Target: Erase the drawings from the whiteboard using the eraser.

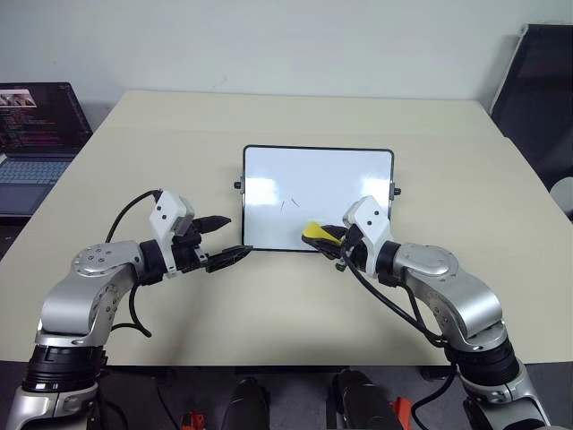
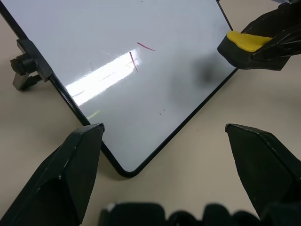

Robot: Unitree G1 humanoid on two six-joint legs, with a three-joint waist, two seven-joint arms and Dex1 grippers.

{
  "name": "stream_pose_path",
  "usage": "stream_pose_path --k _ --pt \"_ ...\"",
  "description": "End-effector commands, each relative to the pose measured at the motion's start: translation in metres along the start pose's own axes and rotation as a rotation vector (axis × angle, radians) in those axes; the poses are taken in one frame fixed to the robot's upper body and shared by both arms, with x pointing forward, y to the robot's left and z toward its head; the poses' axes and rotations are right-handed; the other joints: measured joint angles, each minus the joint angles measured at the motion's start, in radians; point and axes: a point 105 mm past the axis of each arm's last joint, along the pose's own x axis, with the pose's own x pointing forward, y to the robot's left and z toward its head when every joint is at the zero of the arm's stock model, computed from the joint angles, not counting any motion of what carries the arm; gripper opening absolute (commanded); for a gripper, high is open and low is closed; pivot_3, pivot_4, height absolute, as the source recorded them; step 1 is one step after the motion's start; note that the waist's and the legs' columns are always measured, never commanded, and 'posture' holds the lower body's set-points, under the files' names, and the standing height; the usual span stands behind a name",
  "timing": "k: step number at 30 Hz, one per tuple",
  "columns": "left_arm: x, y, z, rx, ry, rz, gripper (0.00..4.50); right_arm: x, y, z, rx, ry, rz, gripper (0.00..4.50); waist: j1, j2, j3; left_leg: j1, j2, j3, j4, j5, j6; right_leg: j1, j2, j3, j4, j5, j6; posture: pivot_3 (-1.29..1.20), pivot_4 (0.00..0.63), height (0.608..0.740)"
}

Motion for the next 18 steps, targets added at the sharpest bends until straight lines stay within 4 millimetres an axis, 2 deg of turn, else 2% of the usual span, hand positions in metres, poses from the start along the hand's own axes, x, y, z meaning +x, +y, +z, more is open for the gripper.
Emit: stream_pose_path --k 1,7,18 --pt "-0.003 -0.002 0.008 0.056 -0.009 -0.015 4.50 -0.003 0.003 0.011 -0.023 -0.038 0.003 0.87 0.000 0.000 0.000 0.000 0.000 0.000 0.000 0.000 0.000 0.000 0.000 0.000 0.000 0.000 0.000 0.00 0.150 0.740" --pt "-0.003 -0.003 0.004 0.056 0.004 -0.026 4.50 -0.004 0.002 0.006 -0.032 -0.013 -0.002 0.87 0.000 0.000 0.000 0.000 0.000 0.000 0.000 0.000 0.000 0.000 0.000 0.000 0.000 0.000 0.000 0.00 0.150 0.740" --pt "-0.005 -0.016 0.021 0.075 0.012 -0.047 4.50 -0.005 0.003 -0.001 -0.037 0.016 -0.006 0.87 0.000 0.000 0.000 0.000 0.000 0.000 0.000 0.000 0.000 0.000 0.000 0.000 0.000 0.000 0.000 0.00 0.150 0.740"
